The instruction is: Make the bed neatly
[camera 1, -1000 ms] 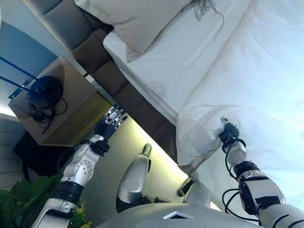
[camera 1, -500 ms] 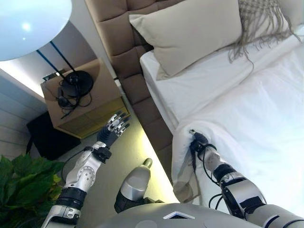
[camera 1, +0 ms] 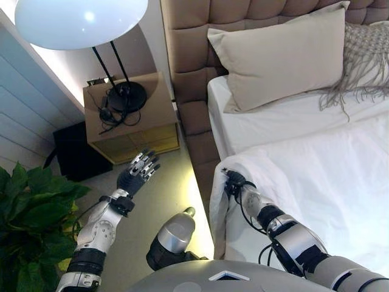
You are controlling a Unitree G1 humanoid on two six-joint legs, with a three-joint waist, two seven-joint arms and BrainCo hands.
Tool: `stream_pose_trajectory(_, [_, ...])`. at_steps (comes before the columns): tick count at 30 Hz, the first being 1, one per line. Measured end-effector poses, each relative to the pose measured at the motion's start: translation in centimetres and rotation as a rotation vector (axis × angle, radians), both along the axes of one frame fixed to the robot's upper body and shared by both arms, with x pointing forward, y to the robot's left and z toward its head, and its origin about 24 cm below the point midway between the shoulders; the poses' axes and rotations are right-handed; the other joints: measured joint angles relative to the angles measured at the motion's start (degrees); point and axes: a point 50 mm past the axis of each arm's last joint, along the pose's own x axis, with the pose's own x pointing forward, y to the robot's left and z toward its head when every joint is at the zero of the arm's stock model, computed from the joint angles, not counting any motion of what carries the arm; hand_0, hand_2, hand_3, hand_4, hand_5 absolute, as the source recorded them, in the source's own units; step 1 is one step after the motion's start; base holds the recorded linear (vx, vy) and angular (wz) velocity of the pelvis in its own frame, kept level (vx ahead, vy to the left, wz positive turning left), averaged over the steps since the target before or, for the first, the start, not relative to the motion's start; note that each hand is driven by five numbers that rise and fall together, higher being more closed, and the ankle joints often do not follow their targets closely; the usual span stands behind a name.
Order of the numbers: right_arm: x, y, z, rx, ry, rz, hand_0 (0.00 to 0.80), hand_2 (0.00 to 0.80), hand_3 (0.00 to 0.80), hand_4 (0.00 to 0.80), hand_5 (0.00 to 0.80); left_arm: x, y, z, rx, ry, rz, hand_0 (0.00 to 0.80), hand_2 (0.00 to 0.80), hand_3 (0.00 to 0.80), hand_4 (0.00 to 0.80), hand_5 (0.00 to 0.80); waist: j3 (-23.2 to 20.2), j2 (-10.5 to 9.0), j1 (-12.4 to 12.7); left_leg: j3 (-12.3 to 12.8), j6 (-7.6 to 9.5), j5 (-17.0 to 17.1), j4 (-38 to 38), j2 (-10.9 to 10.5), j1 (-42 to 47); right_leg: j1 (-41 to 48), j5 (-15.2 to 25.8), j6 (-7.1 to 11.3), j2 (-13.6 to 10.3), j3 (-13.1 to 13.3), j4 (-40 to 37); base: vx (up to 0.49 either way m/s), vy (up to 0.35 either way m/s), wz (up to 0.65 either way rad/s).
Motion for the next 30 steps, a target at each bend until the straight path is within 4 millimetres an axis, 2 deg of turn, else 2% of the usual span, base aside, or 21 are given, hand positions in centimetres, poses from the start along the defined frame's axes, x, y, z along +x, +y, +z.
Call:
stream_pose_trajectory(1, [0.0, 0.0, 0.0, 0.001, 0.005, 0.003, 0.000, 0.000, 0.000, 0.000, 0.000, -0.1, 0.0, -0.1, -0.002, 0.005, -0.006, 0.000, 0.000, 0.000, 0.000, 0.000, 0.03, -0.05, 0.09, -0.01, -0.03, -0.02, 0.08, 0.02, 0.09, 0.17, 0.00, 0.00, 0.07, -0.01, -0.13, 0.030, -0.027, -0.01])
stream_pose_trajectory(5, [-0.3, 1.2, -0.2, 0.021, 0.025, 0.031, 0.000, 0.000, 0.000, 0.000, 0.000, -0.2, -0.1, -0.2, 0.009, 0.003, -0.026, 0.000, 0.000, 0.000, 0.000, 0.000, 0.08, -0.13, 0.80, 0.14, -0.32, -0.22, -0.02, 0.66, 0.73, 0.48, 0.00, 0.00, 0.44, 0.01, -0.25, -0.002, -0.046, -0.06])
stream_pose_trajectory(10, [-0.5, 2.4, -0.2, 0.050, 0.020, 0.069, 0.000, 0.000, 0.000, 0.000, 0.000, -0.6, -0.1, -0.4, 0.009, 0.014, -0.024, 0.000, 0.000, 0.000, 0.000, 0.000, 0.15, -0.27, 0.54, 0.92, -0.66, -0.48, 0.06, 1.47, 0.82, 0.13, -0.03, -0.05, 0.66, 0.17, -0.14, -0.018, -0.040, -0.10])
stream_pose_trajectory(15, [-1.2, 3.1, -0.6, 0.095, 0.019, 0.098, 0.000, 0.000, 0.000, 0.000, 0.000, -0.9, -0.1, -0.6, 0.008, 0.022, -0.025, 0.000, 0.000, 0.000, 0.000, 0.000, 0.12, -0.41, -0.87, 1.70, -0.63, -0.60, 0.08, 1.81, 1.12, -0.12, -0.02, -0.06, 0.45, 0.65, 0.28, -0.019, -0.031, -0.07])
stream_pose_trajectory(21, [-4.1, 2.6, -2.4, 0.179, 0.068, 0.069, 0.000, 0.000, 0.000, 0.000, 0.000, -1.3, -0.4, -0.9, 0.006, 0.039, -0.034, 0.000, 0.000, 0.000, 0.000, 0.000, -0.30, -1.06, -2.35, 2.27, -0.51, -0.99, 0.11, 1.99, 1.64, -0.18, -0.06, -0.18, 0.28, 1.28, 0.26, -0.016, -0.025, -0.06])
stream_pose_trajectory(24, [-6.6, 1.8, -3.8, 0.209, 0.120, 0.017, 0.000, 0.000, 0.000, 0.000, 0.000, -1.4, -0.5, -1.1, 0.000, 0.043, -0.030, 0.000, 0.000, 0.000, 0.000, 0.000, -0.55, -1.29, -2.70, 3.51, -0.38, -1.29, 0.32, 2.37, 1.65, -0.93, -0.04, -0.20, 0.14, 2.75, 0.68, -0.026, -0.002, -0.19])
stream_pose_trajectory(27, [-9.1, 0.9, -5.2, 0.221, 0.193, -0.035, 0.000, 0.000, 0.000, 0.000, 0.000, -1.4, -0.7, -1.1, -0.005, 0.046, -0.018, 0.000, 0.000, 0.000, 0.000, 0.000, -0.86, -1.31, -4.52, 3.75, -0.24, -1.20, 0.32, 2.46, 1.67, -0.97, -0.03, -0.21, 0.07, 3.04, 1.05, -0.035, 0.000, -0.06])
stream_pose_trajectory(30, [-10.7, -0.1, -6.0, 0.221, 0.244, -0.079, 0.000, 0.000, 0.000, 0.000, 0.000, -1.4, -1.0, -1.2, -0.014, 0.045, -0.005, 0.000, 0.000, 0.000, 0.000, 0.000, -1.23, -0.87, -5.81, 4.36, -0.27, -1.22, 0.28, 2.95, 1.80, -1.43, -0.03, -0.21, 0.22, 3.95, 1.22, -0.047, 0.001, -0.12])
